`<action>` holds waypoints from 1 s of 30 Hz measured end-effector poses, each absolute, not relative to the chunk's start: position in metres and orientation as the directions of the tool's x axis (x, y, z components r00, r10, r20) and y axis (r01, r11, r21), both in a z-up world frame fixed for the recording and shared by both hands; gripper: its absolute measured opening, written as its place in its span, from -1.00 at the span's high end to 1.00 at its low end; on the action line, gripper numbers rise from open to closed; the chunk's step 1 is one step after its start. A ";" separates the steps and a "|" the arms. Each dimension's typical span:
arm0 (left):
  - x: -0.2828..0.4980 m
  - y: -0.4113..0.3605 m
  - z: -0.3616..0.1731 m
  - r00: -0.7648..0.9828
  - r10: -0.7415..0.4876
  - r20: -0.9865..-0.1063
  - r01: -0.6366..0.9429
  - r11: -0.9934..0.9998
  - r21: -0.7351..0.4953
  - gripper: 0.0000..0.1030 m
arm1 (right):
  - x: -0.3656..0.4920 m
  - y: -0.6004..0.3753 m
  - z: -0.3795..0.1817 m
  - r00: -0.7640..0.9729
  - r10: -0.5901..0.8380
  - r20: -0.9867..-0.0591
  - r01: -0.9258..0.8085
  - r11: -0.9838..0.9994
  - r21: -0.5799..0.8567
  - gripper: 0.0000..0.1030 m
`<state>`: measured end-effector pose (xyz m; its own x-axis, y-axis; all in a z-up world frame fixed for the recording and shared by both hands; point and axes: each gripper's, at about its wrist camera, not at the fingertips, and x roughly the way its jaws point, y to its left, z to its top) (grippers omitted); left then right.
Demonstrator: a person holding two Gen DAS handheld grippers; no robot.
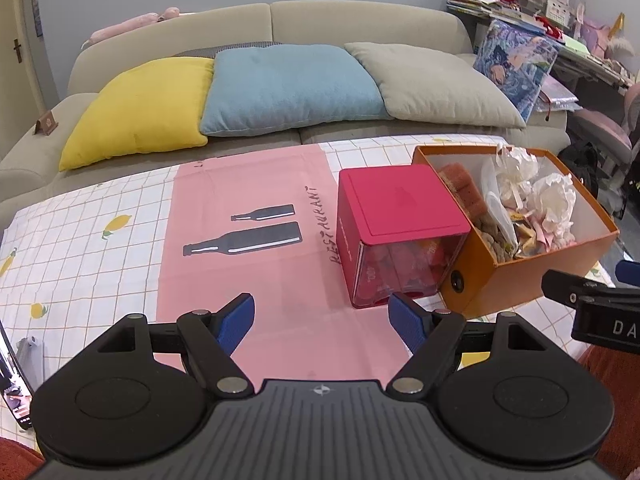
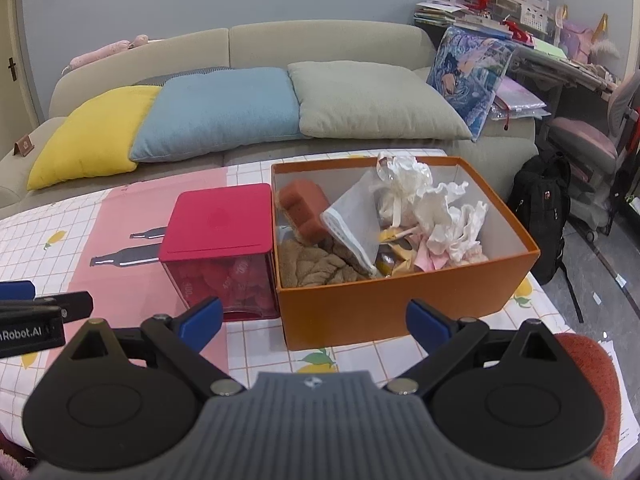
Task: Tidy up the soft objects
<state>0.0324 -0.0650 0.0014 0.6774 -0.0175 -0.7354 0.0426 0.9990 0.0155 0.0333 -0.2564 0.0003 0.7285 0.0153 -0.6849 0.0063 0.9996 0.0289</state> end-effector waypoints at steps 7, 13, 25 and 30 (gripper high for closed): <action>0.034 -0.067 0.000 0.664 -0.010 -0.747 0.045 0.999 0.027 -0.74 | 0.035 -0.253 -0.001 0.720 0.027 -0.693 -0.010 1.000 0.029 -0.87; 0.034 -0.065 0.000 0.661 -0.009 -0.750 0.045 0.999 0.029 -0.74 | 0.036 -0.252 -0.001 0.720 0.033 -0.693 -0.019 0.999 0.027 -0.87; 0.033 -0.065 0.000 0.651 -0.008 -0.759 0.052 0.998 0.034 -0.74 | 0.035 -0.252 0.000 0.720 0.035 -0.693 -0.015 0.999 0.035 -0.88; 0.033 -0.065 0.000 0.651 -0.008 -0.759 0.054 0.998 0.035 -0.74 | 0.035 -0.254 -0.001 0.718 0.037 -0.695 -0.015 0.999 0.039 -0.88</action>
<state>0.0329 -0.0649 0.0002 0.6510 -0.0082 -0.7591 0.0537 0.9979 0.0352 0.0347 -0.2537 -0.0009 0.7176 0.0374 -0.6954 -0.0147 0.9991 0.0385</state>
